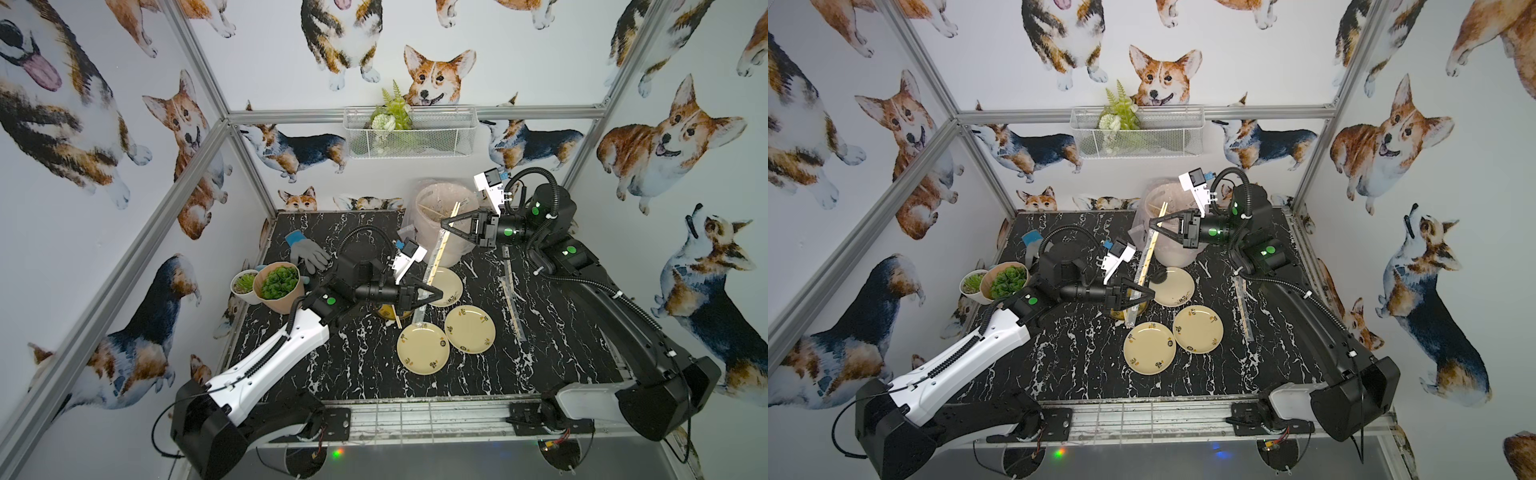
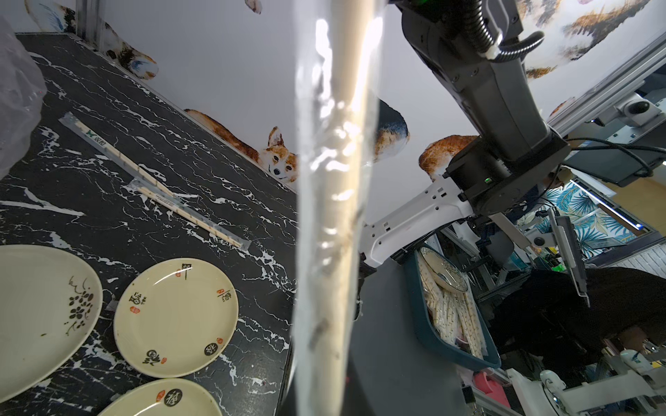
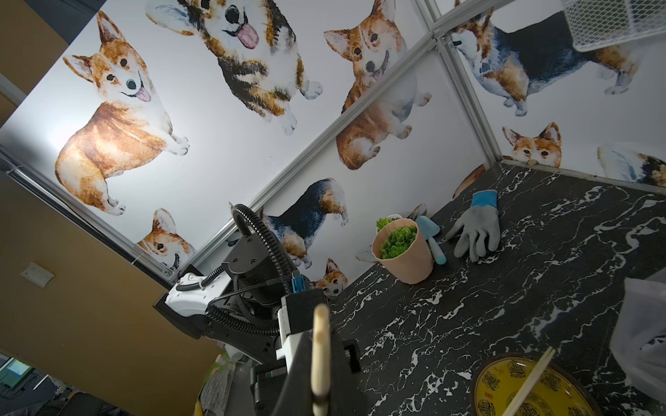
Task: Remove the packaging of disposable chopsticks
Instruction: Remove the packet bag from the disposable chopsticks.
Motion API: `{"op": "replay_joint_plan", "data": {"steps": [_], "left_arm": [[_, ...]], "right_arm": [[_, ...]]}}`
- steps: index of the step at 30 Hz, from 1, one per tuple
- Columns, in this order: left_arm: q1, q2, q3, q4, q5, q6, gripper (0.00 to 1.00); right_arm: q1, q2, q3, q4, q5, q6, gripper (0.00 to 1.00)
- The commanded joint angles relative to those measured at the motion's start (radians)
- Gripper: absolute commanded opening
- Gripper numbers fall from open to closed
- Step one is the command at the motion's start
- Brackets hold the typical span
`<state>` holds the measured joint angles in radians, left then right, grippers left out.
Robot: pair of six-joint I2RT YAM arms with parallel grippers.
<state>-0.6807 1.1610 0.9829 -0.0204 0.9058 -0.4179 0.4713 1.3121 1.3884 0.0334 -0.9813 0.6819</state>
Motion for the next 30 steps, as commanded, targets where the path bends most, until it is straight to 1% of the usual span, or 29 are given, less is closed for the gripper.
{"op": "replay_joint_plan", "data": {"steps": [1,2,3,4,5,6,8,10,12,13,14,15,17,18,21,22,24,25,28,30], "left_arm": [[0.002,-0.007,-0.017,-0.012,-0.008,0.016,0.04],[0.002,-0.010,-0.020,-0.012,-0.011,0.017,0.04],[0.002,-0.012,-0.020,-0.016,-0.015,0.022,0.09],[0.002,-0.015,-0.014,-0.019,-0.018,0.024,0.26],[0.001,-0.019,-0.006,-0.022,-0.030,0.027,0.38],[0.002,-0.025,0.003,-0.024,-0.051,0.028,0.47],[0.001,-0.033,0.030,-0.021,-0.081,0.034,0.57],[0.002,-0.029,0.066,-0.014,-0.081,0.039,0.57],[0.001,-0.012,0.102,-0.002,-0.067,0.035,0.55],[0.003,-0.001,0.116,0.007,-0.053,0.029,0.52],[0.002,0.012,0.129,0.023,-0.038,0.015,0.45],[0.001,0.024,0.136,0.043,-0.025,-0.003,0.33],[0.001,0.048,0.144,0.078,-0.003,-0.030,0.02],[0.002,0.057,0.145,0.084,-0.002,-0.035,0.00],[0.001,0.057,0.126,0.114,-0.020,-0.055,0.00],[0.001,0.051,0.117,0.127,-0.030,-0.064,0.00],[0.002,0.039,0.101,0.153,-0.055,-0.074,0.00],[0.001,0.034,0.099,0.158,-0.064,-0.076,0.00],[0.002,0.023,0.102,0.164,-0.081,-0.076,0.00],[0.001,0.010,0.106,0.172,-0.094,-0.077,0.00]], "right_arm": [[-0.002,0.005,0.012,0.048,-0.010,0.021,0.00],[-0.001,0.005,0.008,0.051,-0.008,0.024,0.00],[-0.001,0.007,0.005,0.054,-0.009,0.026,0.00],[-0.001,0.010,0.002,0.056,-0.020,0.029,0.00],[-0.001,0.014,0.001,0.060,-0.033,0.036,0.00],[0.001,0.020,-0.002,0.069,-0.056,0.046,0.00],[0.009,0.029,-0.007,0.085,-0.094,0.055,0.00],[0.025,0.033,-0.008,0.068,-0.119,0.039,0.00],[0.047,0.035,0.002,0.014,-0.128,-0.006,0.00],[0.055,0.034,0.007,-0.017,-0.121,-0.030,0.00],[0.068,0.031,0.013,-0.056,-0.107,-0.063,0.00],[0.076,0.027,0.014,-0.074,-0.097,-0.078,0.00],[0.083,0.015,-0.001,-0.052,-0.082,-0.070,0.00],[0.084,0.009,-0.014,-0.027,-0.072,-0.055,0.00],[0.087,-0.007,-0.055,0.038,-0.051,-0.026,0.00],[0.091,-0.010,-0.065,0.042,-0.050,-0.025,0.06],[0.100,-0.007,-0.071,0.033,-0.052,-0.033,0.15],[0.110,-0.004,-0.078,0.019,-0.057,-0.046,0.17],[0.122,-0.010,-0.112,0.018,-0.053,-0.046,0.15],[0.130,-0.013,-0.130,0.020,-0.053,-0.045,0.17]]}}
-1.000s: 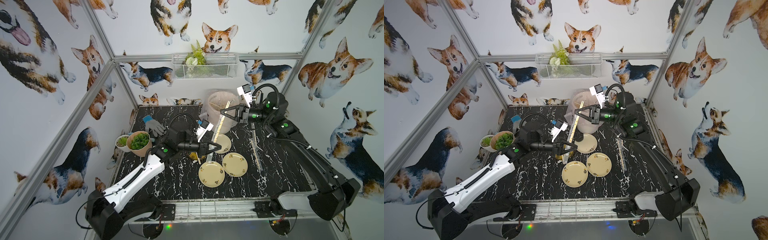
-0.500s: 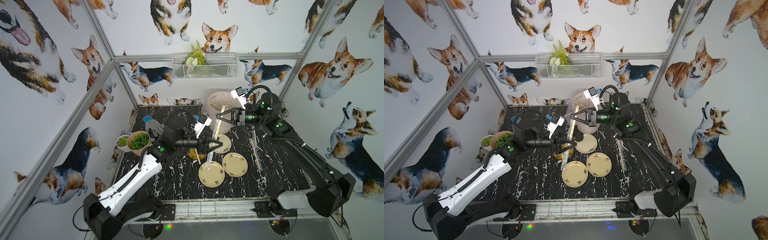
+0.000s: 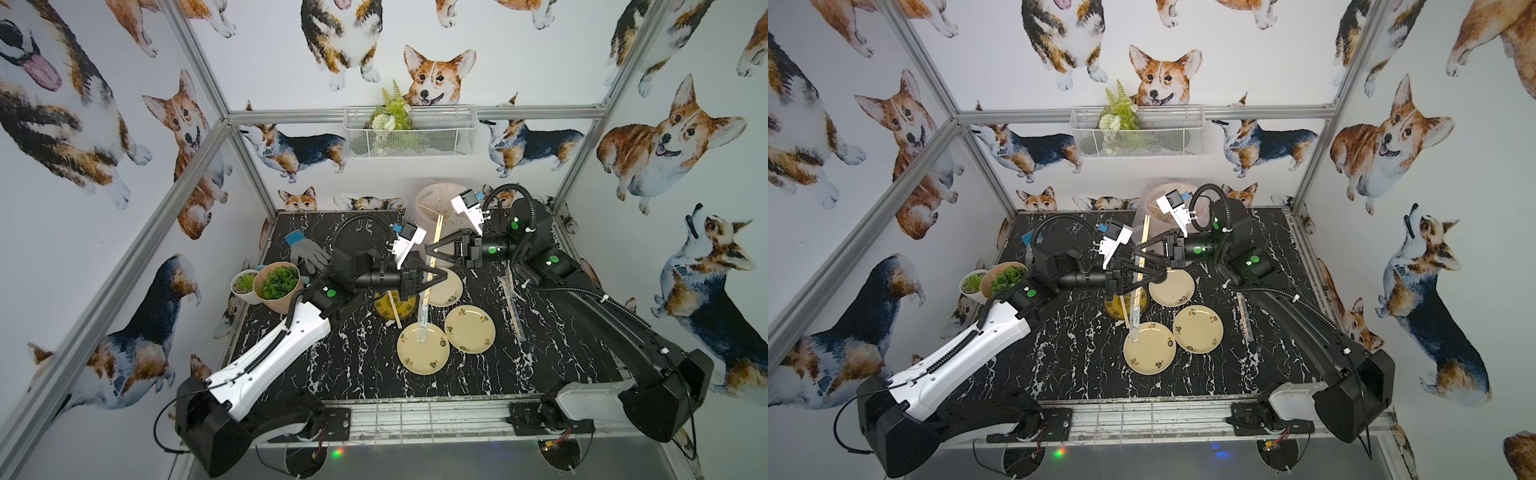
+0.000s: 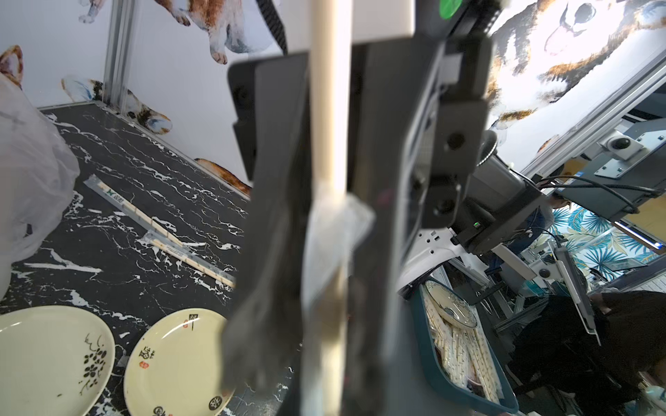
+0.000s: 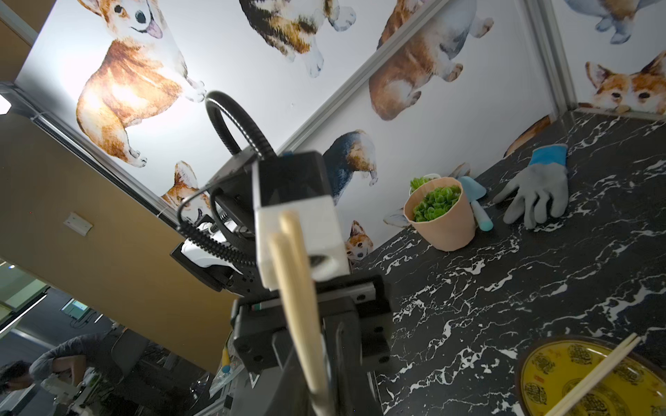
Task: Remove the packaging of disposable chopsticks
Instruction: Remove the packet bag from the disposable chopsticks.
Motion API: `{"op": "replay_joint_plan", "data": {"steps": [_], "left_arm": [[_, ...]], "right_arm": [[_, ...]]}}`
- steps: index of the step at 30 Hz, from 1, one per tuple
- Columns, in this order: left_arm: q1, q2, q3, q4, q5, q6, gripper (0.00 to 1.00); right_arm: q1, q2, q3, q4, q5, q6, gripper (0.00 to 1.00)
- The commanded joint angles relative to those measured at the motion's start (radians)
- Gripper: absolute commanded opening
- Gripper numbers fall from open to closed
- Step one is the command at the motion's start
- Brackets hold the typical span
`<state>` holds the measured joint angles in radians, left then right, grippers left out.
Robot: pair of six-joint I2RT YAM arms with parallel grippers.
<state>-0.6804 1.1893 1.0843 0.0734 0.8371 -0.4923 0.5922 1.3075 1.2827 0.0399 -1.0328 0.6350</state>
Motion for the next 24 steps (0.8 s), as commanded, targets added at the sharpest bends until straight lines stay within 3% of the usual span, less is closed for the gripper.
{"op": "replay_joint_plan", "data": {"steps": [1,3,6,9,11,14,16,19,24], "left_arm": [[0.001,-0.023,0.006,0.084,-0.032,-0.002,0.00],[0.002,-0.025,0.010,0.091,-0.035,-0.004,0.00],[0.001,-0.023,0.016,0.096,-0.037,-0.006,0.00],[0.002,-0.026,0.013,0.095,-0.051,0.000,0.00],[0.002,-0.027,0.009,0.085,-0.053,0.008,0.00],[0.003,-0.022,-0.006,0.084,-0.051,0.005,0.00],[0.003,-0.017,-0.016,0.085,-0.040,-0.003,0.00],[0.003,-0.017,-0.038,0.091,-0.035,-0.008,0.00],[0.002,-0.023,-0.054,0.084,-0.033,-0.002,0.00]], "right_arm": [[0.013,-0.011,-0.035,0.012,0.000,0.003,0.18],[0.019,-0.013,-0.052,0.018,0.003,0.009,0.16],[0.031,-0.015,-0.071,0.030,-0.001,0.019,0.06],[0.041,-0.015,-0.077,0.022,-0.014,0.019,0.08],[0.042,-0.023,-0.068,-0.002,-0.007,-0.003,0.12],[0.040,-0.046,-0.022,-0.107,0.079,-0.091,0.40],[0.037,-0.052,0.006,-0.139,0.127,-0.121,0.48],[0.000,-0.042,0.051,-0.127,0.181,-0.099,0.50],[-0.067,-0.002,0.050,0.039,0.132,0.048,0.45]]}}
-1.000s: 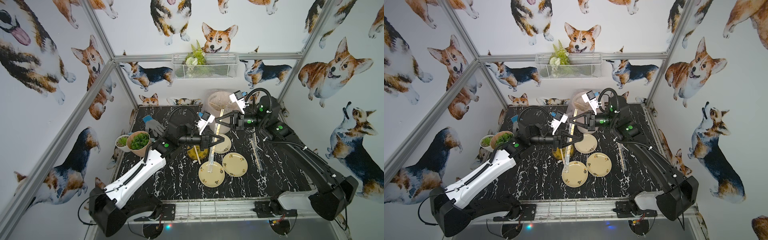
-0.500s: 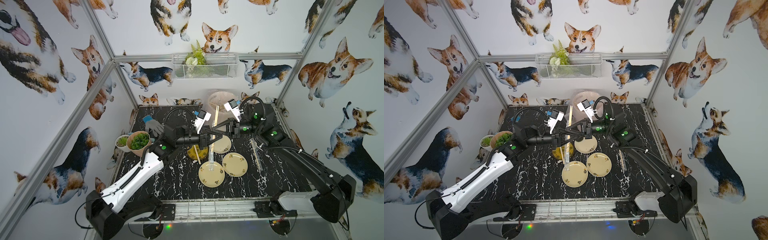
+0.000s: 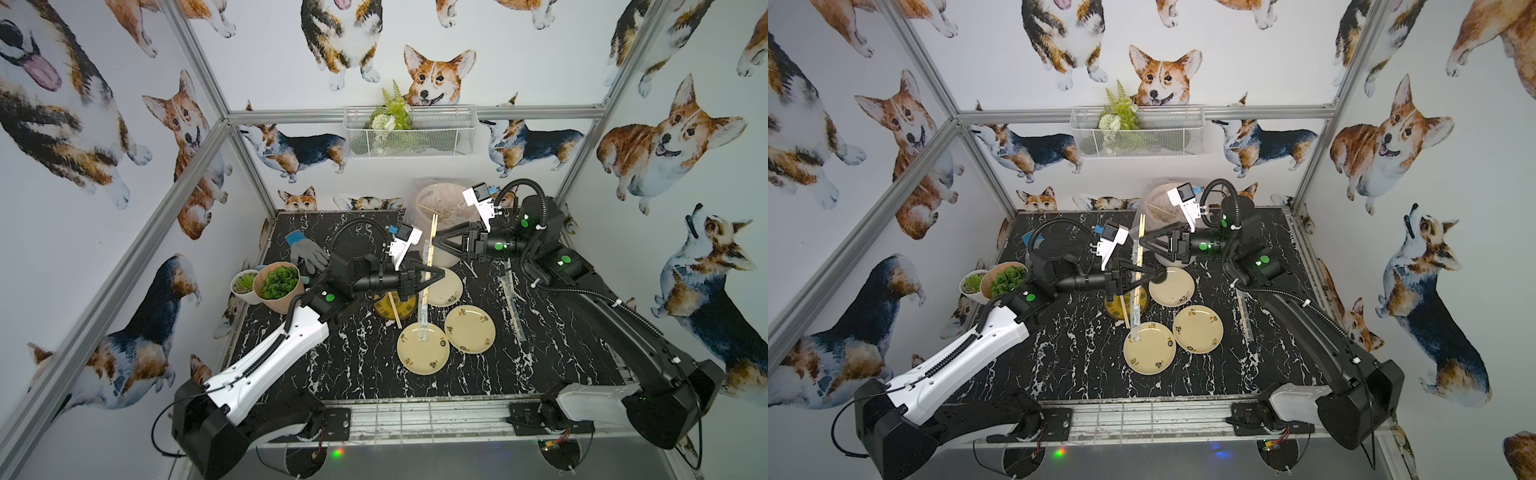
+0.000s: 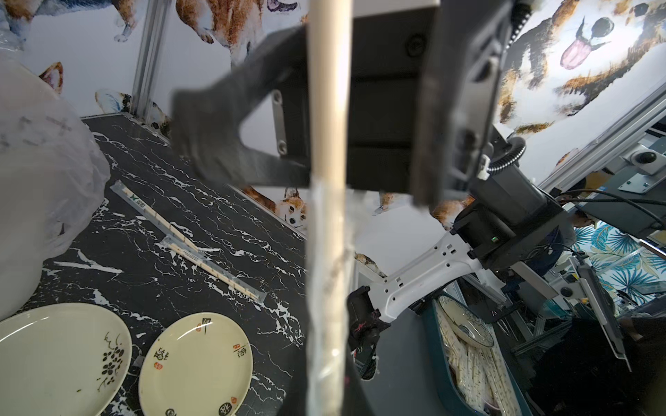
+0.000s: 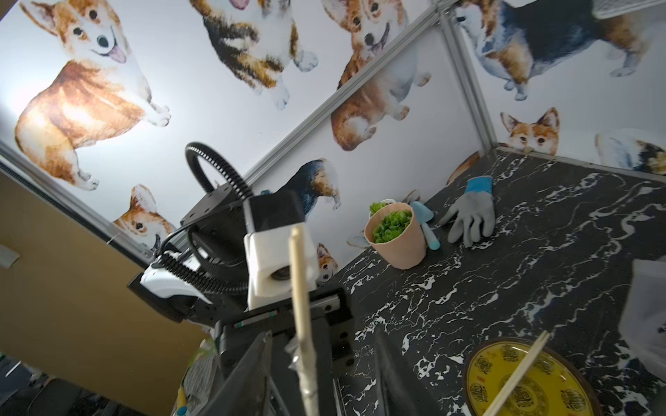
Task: Remove the packaging of disposable chopsticks
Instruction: Remove the packet bag from the disposable chopsticks.
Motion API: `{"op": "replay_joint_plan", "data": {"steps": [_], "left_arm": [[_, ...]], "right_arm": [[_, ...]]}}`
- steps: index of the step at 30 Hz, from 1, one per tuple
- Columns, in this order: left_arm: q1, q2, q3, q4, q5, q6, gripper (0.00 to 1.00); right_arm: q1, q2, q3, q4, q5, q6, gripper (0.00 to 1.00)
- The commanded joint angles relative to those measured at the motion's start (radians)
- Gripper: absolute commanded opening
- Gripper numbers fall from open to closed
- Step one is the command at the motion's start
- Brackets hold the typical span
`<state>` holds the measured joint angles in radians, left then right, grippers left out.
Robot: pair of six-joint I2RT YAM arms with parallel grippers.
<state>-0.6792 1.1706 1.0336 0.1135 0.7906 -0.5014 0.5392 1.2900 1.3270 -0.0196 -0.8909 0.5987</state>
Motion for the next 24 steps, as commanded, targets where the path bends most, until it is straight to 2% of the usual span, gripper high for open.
{"op": "replay_joint_plan", "data": {"steps": [1,6,16,20,24], "left_arm": [[0.002,-0.005,-0.004,0.043,0.015,0.007,0.00],[0.000,-0.003,-0.003,0.044,0.026,0.007,0.00],[0.000,0.019,0.008,0.040,0.037,0.000,0.00],[0.000,0.027,0.015,0.037,0.042,-0.003,0.00],[0.000,0.029,0.018,0.030,0.041,-0.002,0.00]], "right_arm": [[-0.014,0.028,0.017,0.103,-0.021,0.091,0.44],[-0.010,0.059,0.033,0.139,-0.054,0.131,0.32],[0.008,0.067,0.058,0.159,-0.120,0.123,0.30],[0.011,0.068,0.069,0.115,-0.114,0.093,0.02],[0.009,0.050,0.076,0.046,-0.070,0.048,0.00]]}}
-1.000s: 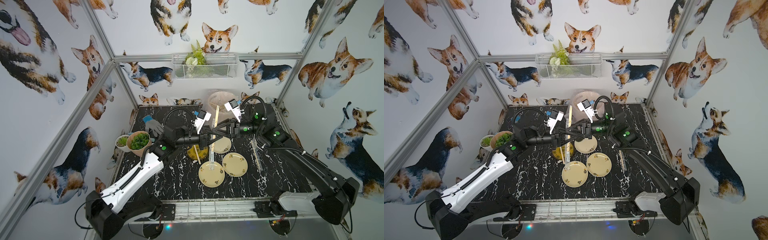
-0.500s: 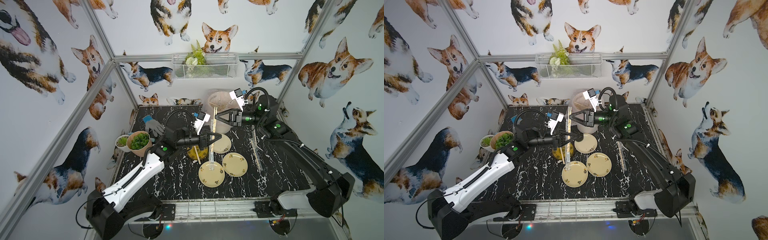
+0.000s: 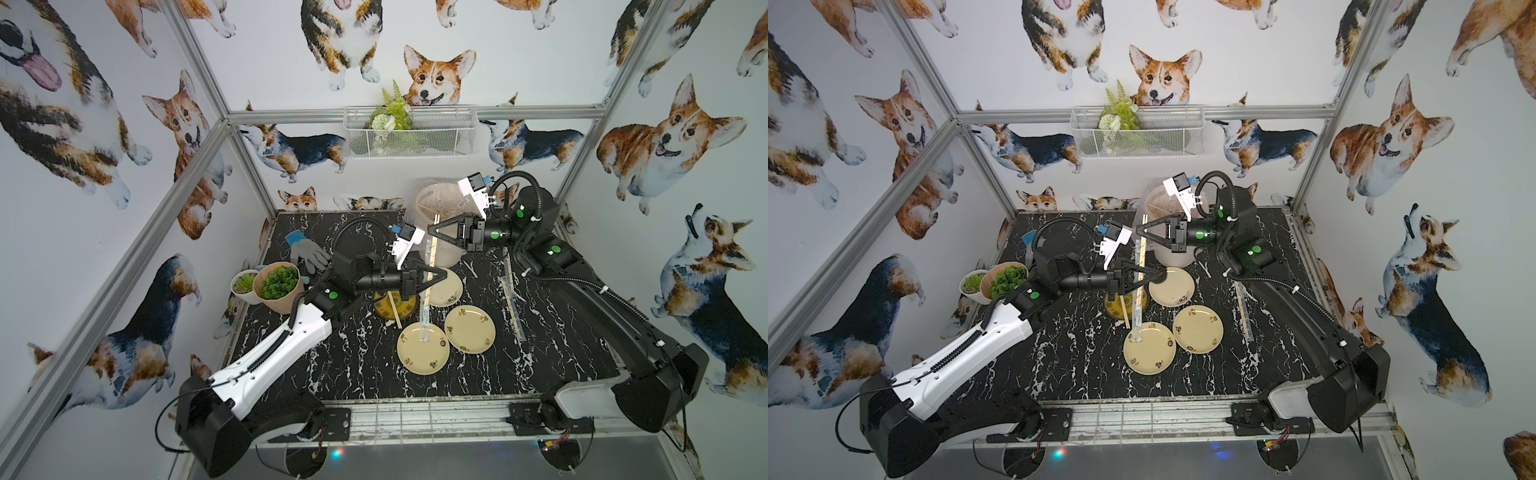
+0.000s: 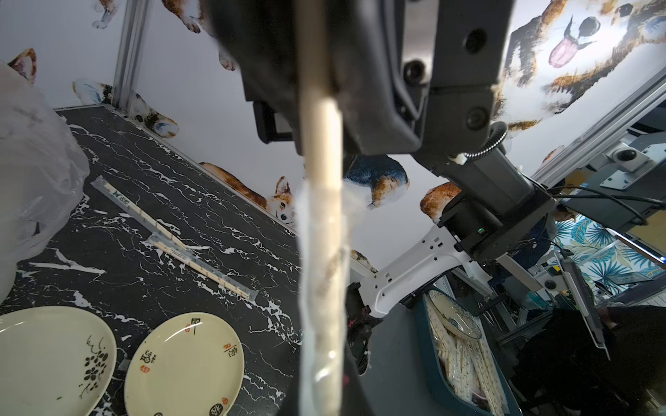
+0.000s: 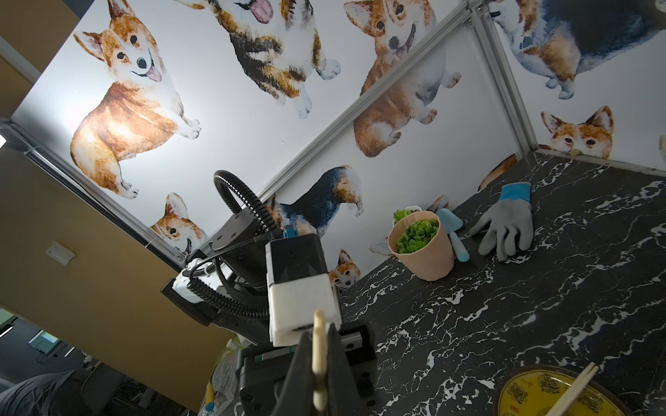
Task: Remove the packaging of disposable chopsticks
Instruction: Remove the packet bag from the disposable chopsticks.
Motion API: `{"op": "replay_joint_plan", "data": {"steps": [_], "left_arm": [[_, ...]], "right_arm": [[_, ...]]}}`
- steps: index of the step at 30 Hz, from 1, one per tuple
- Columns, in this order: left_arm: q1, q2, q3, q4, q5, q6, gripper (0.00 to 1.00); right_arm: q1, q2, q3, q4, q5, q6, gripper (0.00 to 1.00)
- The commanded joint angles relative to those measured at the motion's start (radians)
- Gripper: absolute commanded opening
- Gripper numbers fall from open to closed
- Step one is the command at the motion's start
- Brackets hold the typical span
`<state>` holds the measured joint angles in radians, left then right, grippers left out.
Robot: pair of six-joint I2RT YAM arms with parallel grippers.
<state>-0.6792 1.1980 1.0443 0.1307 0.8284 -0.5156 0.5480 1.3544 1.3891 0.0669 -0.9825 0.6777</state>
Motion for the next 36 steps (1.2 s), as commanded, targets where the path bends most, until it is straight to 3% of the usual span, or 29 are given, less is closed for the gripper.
{"op": "replay_joint_plan", "data": {"steps": [1,2,3,7,15,22,28,36], "left_arm": [[0.000,-0.001,0.007,0.009,0.001,0.016,0.09],[0.001,-0.003,0.002,0.005,-0.005,0.021,0.28],[0.000,-0.004,-0.005,0.006,-0.008,0.022,0.41],[0.001,-0.001,-0.034,0.010,0.010,0.021,0.44],[0.000,-0.014,-0.110,0.042,0.019,0.001,0.28],[0.001,-0.043,-0.157,0.044,0.012,0.002,0.24],[0.001,-0.054,-0.182,0.047,0.021,-0.008,0.00],[0.000,-0.076,-0.254,0.022,0.029,0.004,0.00]], "right_arm": [[-0.001,-0.021,0.017,-0.067,0.050,-0.046,0.00],[-0.003,-0.027,0.021,-0.092,0.076,-0.058,0.00],[-0.009,-0.030,0.025,-0.106,0.090,-0.060,0.00],[-0.038,-0.048,0.016,-0.087,0.112,-0.029,0.00],[-0.061,-0.062,0.009,-0.084,0.130,-0.018,0.00],[-0.099,-0.067,-0.004,-0.082,0.162,0.002,0.00],[-0.132,-0.080,-0.023,-0.062,0.200,0.039,0.00],[-0.231,-0.123,-0.069,-0.029,0.274,0.104,0.00]]}}
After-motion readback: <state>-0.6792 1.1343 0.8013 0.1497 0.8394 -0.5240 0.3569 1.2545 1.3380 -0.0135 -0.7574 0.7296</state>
